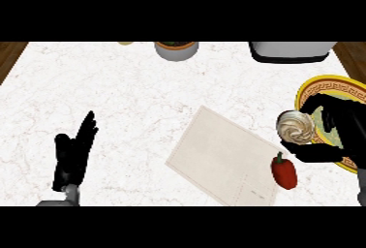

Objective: Pick the cupcake from the placemat and place it in the plate

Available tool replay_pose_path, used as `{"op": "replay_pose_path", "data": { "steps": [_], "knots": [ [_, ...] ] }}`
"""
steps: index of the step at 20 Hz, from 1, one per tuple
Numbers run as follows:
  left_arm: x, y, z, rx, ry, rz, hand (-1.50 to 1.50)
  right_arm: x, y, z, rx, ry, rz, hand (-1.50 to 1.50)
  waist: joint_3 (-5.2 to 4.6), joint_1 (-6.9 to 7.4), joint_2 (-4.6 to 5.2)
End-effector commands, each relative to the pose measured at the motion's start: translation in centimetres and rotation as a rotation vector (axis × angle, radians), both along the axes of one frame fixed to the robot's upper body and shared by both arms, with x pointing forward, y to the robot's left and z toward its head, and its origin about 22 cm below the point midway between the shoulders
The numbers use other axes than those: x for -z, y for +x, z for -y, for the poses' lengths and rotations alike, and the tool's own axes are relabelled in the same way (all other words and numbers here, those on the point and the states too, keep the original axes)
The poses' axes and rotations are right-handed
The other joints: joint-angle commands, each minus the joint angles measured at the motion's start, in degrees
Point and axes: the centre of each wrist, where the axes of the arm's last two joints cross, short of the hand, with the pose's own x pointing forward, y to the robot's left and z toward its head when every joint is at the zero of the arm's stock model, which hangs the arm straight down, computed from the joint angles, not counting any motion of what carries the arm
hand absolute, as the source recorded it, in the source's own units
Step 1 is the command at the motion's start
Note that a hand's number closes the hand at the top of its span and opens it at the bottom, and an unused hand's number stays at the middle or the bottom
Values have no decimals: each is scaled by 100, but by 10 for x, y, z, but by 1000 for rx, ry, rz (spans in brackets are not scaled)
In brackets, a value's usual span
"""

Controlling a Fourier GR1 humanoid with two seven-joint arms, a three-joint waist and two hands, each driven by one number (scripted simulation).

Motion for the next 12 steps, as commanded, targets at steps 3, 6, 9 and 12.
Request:
{"op": "replay_pose_path", "data": {
  "steps": [3,6,9,12],
  "knots": [
    [6,-4,7,18,0,0,0,-36,-14,40,166,42,143,150,1,51,19],
    [-8,18,-8,15,-9,-7,0,-34,6,49,248,90,144,150,1,104,36],
    [-3,6,6,24,-6,19,0,-54,21,84,304,106,109,150,2,158,39],
    [20,-10,4,32,3,4,0,-26,24,101,326,108,97,150,2,147,44]
  ]
}}
